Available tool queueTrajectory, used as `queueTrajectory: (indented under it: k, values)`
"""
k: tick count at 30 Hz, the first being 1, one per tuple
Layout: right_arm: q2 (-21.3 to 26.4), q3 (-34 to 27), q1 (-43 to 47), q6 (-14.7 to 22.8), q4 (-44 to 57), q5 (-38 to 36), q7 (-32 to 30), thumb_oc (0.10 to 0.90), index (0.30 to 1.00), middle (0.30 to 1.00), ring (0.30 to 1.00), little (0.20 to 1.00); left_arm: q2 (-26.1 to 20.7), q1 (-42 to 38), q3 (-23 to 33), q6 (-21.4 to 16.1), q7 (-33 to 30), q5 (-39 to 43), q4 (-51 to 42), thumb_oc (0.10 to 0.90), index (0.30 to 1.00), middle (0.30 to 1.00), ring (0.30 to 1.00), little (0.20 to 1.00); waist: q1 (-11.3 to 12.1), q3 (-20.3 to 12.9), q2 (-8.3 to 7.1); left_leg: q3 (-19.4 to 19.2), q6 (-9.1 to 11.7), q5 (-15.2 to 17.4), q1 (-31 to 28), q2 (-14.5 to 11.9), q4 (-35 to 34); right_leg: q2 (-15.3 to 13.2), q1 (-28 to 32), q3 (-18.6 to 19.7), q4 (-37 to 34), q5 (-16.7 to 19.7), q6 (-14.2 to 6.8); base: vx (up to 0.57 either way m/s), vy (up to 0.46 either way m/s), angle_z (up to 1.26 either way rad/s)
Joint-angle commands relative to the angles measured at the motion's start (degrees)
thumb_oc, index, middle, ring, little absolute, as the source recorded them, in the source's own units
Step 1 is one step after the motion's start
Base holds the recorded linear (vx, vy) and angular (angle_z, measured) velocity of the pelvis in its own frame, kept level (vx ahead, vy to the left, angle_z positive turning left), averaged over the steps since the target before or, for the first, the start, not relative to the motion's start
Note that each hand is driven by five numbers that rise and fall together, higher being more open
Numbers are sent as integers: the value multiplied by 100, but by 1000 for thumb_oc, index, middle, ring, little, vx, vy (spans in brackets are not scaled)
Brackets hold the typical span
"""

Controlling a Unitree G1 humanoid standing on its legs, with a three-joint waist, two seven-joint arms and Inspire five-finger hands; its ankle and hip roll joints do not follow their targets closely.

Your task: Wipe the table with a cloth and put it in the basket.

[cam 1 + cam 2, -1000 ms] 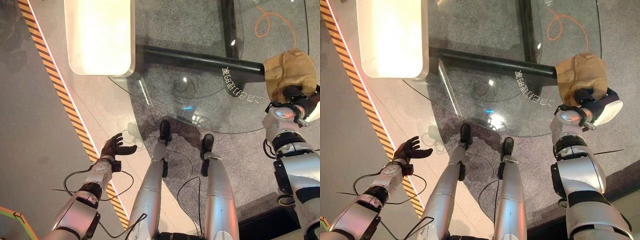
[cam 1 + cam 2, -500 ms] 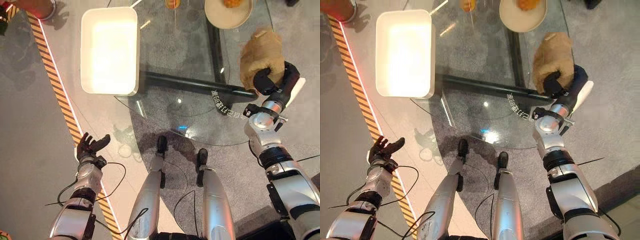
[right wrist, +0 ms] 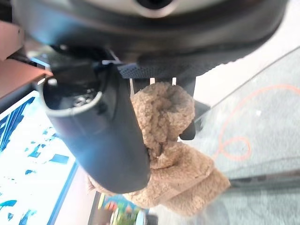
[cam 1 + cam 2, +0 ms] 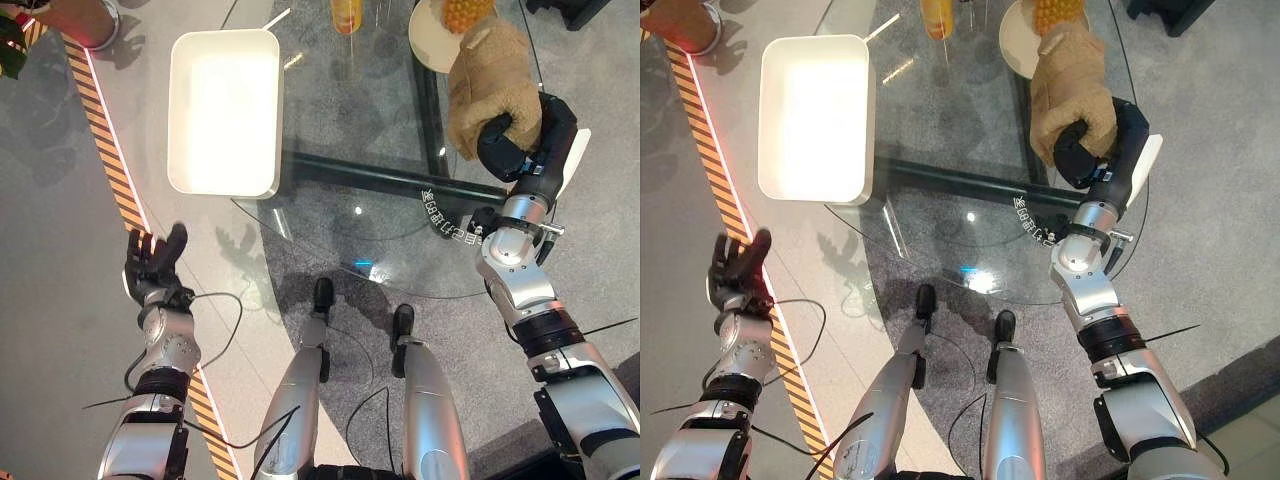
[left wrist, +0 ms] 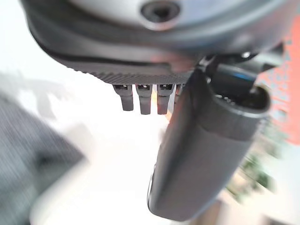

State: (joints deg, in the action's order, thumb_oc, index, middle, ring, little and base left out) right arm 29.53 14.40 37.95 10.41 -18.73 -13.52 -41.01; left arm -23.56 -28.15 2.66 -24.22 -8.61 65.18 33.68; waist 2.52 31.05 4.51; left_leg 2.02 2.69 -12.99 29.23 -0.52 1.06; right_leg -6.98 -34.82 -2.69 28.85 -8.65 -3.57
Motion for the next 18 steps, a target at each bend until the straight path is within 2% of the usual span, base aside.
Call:
queueTrajectory:
  k: [1,3,5,9,12,18]
  values:
    - [-55,-141,387,628,1048,653,402,100,300,300,300,200,-189,-479,37,-762,701,221,-568,800,900,900,900,900,-153,-126,-223,78,6,1169,-72,89,1069,-213,493,-106,-1439,878,-182,-34,-16,-3]
    - [-90,-80,430,659,1204,676,659,100,300,300,300,200,-124,-598,-45,-739,1130,454,-865,800,900,900,900,900,-161,-126,-223,65,9,1168,16,87,1095,-214,422,-110,-1433,890,-184,-11,-10,-4]
    - [-125,-24,468,675,1459,676,948,100,300,300,300,200,-102,-710,-167,-540,1450,595,-1276,800,900,900,900,900,-182,-126,-224,40,5,1177,77,85,1112,-213,376,-117,-1444,894,-182,0,0,0]
    - [-168,2,470,716,1725,611,1243,100,300,300,300,200,-82,-765,-310,-308,1580,624,-1723,800,900,900,900,900,-201,-126,-237,20,3,1181,124,82,1119,-196,346,-97,-1468,907,-182,0,0,0]
    - [-221,28,477,726,2070,588,1598,100,300,300,300,200,-5,-745,-459,157,1740,725,-2216,800,900,900,900,900,-197,-126,-253,10,-3,1178,199,86,1113,-177,304,-101,-1503,923,-191,-4,-22,0]
    - [-280,167,576,702,2420,221,2120,100,300,300,300,200,34,-879,-701,831,1967,1161,-2418,800,900,900,900,900,-212,-126,-305,-17,-10,1197,278,62,1143,-161,252,-110,-1518,941,-217,-1,-27,0]
